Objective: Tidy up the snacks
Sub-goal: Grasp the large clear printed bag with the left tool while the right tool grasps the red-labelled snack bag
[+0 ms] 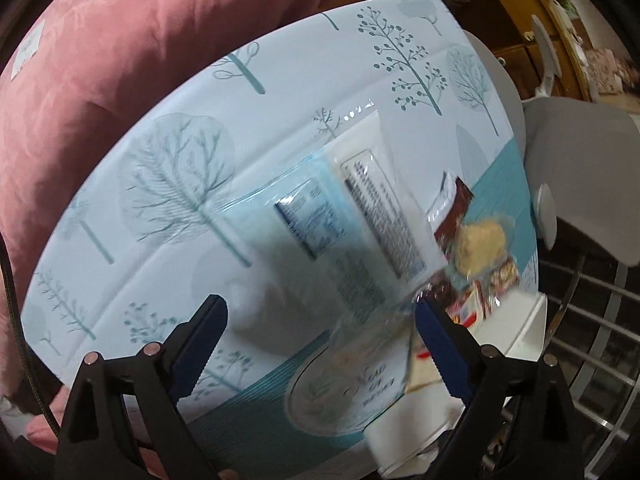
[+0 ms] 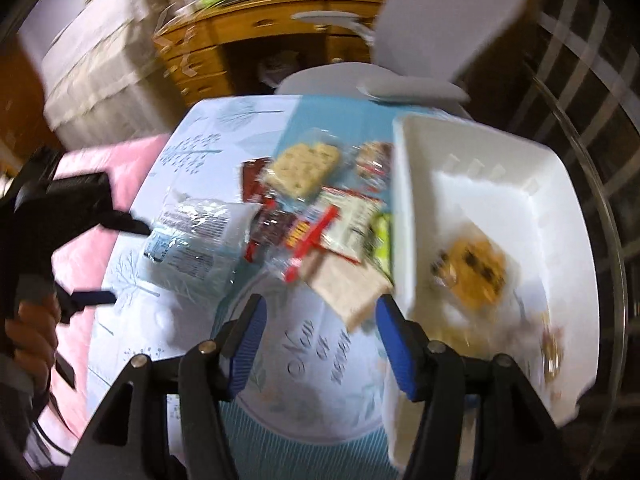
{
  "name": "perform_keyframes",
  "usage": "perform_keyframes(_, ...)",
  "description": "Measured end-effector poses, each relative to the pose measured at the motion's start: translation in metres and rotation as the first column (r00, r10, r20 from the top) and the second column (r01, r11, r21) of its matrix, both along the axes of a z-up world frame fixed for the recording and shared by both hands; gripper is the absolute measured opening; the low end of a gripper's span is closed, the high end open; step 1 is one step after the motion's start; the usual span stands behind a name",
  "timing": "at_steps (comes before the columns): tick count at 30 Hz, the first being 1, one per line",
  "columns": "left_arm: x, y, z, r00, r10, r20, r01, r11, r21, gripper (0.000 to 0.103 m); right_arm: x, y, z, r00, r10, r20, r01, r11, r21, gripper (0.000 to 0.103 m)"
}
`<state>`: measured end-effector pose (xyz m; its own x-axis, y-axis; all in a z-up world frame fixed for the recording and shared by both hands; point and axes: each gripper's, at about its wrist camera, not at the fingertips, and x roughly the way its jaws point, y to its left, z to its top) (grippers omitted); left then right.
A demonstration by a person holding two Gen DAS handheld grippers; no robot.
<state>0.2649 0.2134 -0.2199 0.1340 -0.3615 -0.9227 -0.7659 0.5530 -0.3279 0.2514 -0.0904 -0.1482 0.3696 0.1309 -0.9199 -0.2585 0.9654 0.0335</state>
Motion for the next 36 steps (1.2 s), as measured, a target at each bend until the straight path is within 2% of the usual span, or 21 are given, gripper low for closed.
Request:
perform_keyframes(5, 0.022, -0.005, -0.023, 0.997, 0.034, -0.072, -0.034, 0.999, 0.003, 0.099, 0.024, 0.028, -0.016, 0.978, 0.207, -0.014, -0.207, 0.976, -0.073, 0.060)
perform_keyframes(7, 0.026, -0.007, -0.032, 0.993, 0.059, -0.099, -0.060, 0.998, -0.007, 0.099, 0.031, 0.037, -0.023, 0.966, 0.257, -0.024, -0.259, 0.962, -0.092, 0.072)
perform_keyframes(9, 0.032, -0.011, -0.040, 0.991, 0.078, -0.111, -0.080, 0.997, -0.015, 0.099, 0.040, 0.046, -0.030, 0.948, 0.317, -0.034, -0.319, 0.942, -0.100, 0.073)
perform_keyframes(12, 0.043, -0.015, -0.048, 0.989, 0.082, -0.121, -0.084, 0.996, -0.012, 0.099, 0.054, 0.057, -0.042, 0.930, 0.364, -0.049, -0.367, 0.922, -0.121, 0.074)
perform_keyframes(13, 0.046, -0.016, -0.049, 0.988, 0.085, -0.127, -0.087, 0.996, -0.006, 0.102, 0.057, 0.060, -0.046, 0.925, 0.376, -0.055, -0.380, 0.916, -0.126, 0.074)
perform_keyframes(16, 0.054, -0.016, -0.054, 0.984, 0.097, -0.148, -0.093, 0.995, 0.029, 0.103, 0.069, 0.072, -0.059, 0.899, 0.432, -0.075, -0.438, 0.887, -0.149, 0.074)
perform_keyframes(24, 0.077, -0.029, -0.061, 0.972, 0.065, -0.227, -0.042, 0.993, 0.106, 0.103, 0.079, 0.095, -0.089, 0.833, 0.531, -0.153, -0.552, 0.815, -0.175, 0.074)
perform_keyframes(27, 0.087, -0.033, -0.065, 0.969, 0.058, -0.240, -0.027, 0.991, 0.132, 0.103, 0.083, 0.094, -0.092, 0.830, 0.535, -0.161, -0.556, 0.816, -0.156, 0.074)
perform_keyframes(36, 0.093, -0.026, -0.072, 0.971, 0.069, -0.229, -0.043, 0.992, 0.116, 0.103, 0.095, 0.091, -0.095, 0.814, 0.550, -0.186, -0.572, 0.814, -0.097, 0.077)
